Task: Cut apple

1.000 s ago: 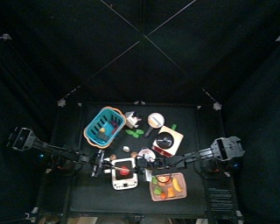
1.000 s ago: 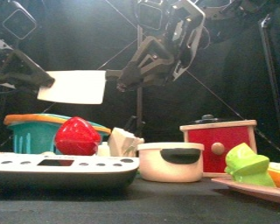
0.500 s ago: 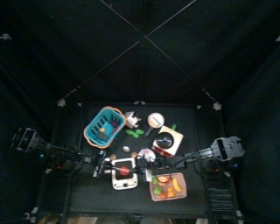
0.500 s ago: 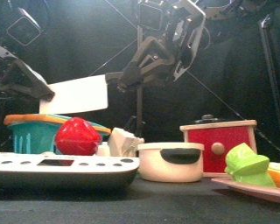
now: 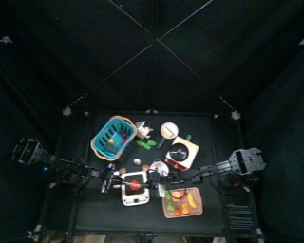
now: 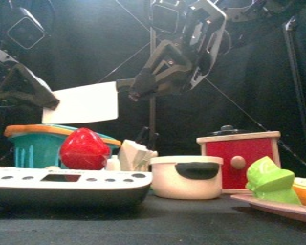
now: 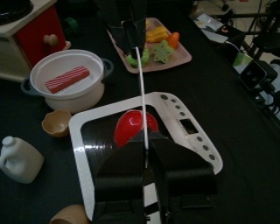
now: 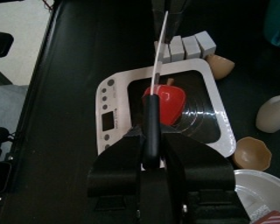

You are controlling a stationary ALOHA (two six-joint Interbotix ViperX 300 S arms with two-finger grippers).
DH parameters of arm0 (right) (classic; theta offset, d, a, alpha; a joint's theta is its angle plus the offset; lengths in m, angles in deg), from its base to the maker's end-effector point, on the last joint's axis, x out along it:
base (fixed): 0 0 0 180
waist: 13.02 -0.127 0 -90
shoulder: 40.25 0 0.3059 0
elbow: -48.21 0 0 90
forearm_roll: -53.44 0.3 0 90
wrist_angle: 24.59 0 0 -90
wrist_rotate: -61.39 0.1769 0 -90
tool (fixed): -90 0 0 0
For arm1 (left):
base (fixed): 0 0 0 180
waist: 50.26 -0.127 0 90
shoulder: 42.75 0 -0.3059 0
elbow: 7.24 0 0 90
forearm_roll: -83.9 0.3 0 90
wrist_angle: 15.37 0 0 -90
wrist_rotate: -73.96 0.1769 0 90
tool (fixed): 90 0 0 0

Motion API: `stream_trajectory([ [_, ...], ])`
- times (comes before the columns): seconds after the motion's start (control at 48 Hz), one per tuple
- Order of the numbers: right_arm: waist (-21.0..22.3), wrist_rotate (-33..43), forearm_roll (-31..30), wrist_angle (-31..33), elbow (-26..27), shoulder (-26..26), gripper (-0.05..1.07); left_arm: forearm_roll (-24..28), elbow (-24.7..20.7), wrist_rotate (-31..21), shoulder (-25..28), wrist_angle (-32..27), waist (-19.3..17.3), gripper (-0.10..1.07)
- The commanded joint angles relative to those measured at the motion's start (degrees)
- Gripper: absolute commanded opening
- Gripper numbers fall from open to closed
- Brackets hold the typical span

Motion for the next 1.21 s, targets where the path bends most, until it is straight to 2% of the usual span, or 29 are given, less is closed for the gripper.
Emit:
stream_trajectory([
  [0.0,-0.53,-0.18,0.09,-0.44,0.88,1.05,0.46,-0.26,-2.20,0.09,-0.09,0.35,0.09,0.37],
  [0.771,-0.53,-0.18,0.00,-0.53,0.97,0.26,0.46,-0.44,-1.76,0.09,-0.09,0.35,0.09,0.37],
  [1.188,-0.26,-0.18,0.00,-0.44,1.05,-0.26,0.46,-1.32,-1.93,0.26,1.76,0.35,0.00,0.37],
])
